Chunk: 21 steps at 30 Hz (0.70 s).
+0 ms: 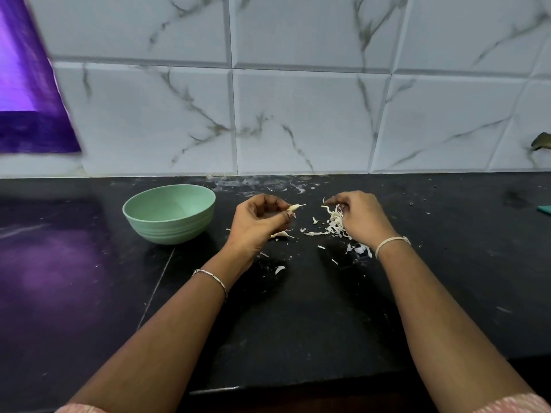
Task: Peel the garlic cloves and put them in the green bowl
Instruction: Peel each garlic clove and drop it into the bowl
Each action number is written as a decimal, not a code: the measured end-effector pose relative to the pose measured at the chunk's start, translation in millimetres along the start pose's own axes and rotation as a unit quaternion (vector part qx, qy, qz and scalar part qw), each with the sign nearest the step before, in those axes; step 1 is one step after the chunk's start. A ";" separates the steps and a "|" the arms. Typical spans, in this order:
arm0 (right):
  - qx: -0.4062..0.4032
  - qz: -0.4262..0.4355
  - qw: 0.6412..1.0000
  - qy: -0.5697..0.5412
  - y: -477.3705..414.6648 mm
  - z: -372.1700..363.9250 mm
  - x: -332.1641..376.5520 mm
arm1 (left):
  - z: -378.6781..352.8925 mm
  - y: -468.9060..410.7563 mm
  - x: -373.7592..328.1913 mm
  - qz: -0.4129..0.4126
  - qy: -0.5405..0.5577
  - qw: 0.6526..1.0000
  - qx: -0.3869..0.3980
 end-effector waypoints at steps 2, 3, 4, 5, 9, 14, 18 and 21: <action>-0.015 -0.007 1.000 0.008 -0.3 0.8 0.4 | -0.3 -0.1 -0.5 -0.005 -0.008 1.000 -0.002; -0.029 -0.020 0.999 0.014 0.4 2.7 -0.6 | -0.1 -0.5 -0.3 -0.007 -0.012 1.000 -0.003; -0.044 -0.034 0.998 0.021 1.8 5.1 -2.1 | 0.4 -0.9 0.4 -0.009 -0.017 1.000 -0.004; -0.056 -0.047 0.997 0.030 3.4 7.3 -3.8 | 0.9 -1.5 1.1 -0.011 -0.023 1.000 -0.006; -0.031 -0.038 0.998 0.050 6.4 6.3 0.2 | 2.0 -3.3 3.5 -0.018 -0.034 0.999 -0.014; -0.027 0.026 0.991 -0.130 3.3 -3.0 24.7 | 2.7 -3.8 3.8 -0.020 -0.040 0.999 -0.012; 0.010 0.074 0.975 -0.211 5.4 -16.3 38.1 | 2.5 -4.8 3.5 -0.022 -0.046 0.999 -0.011; 0.002 0.092 0.981 -0.170 7.7 -19.0 41.2 | 2.7 -5.1 3.8 -0.023 -0.051 0.998 -0.014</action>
Point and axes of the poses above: each hand's wrist, its own y-axis away from the middle knuckle, its own z-axis out of the back of the hand, x = y × z, the point moved 3 cm from there along -y, towards the middle knuckle, and after that the axes turned 7 degrees about x, right-handed, at the moved point
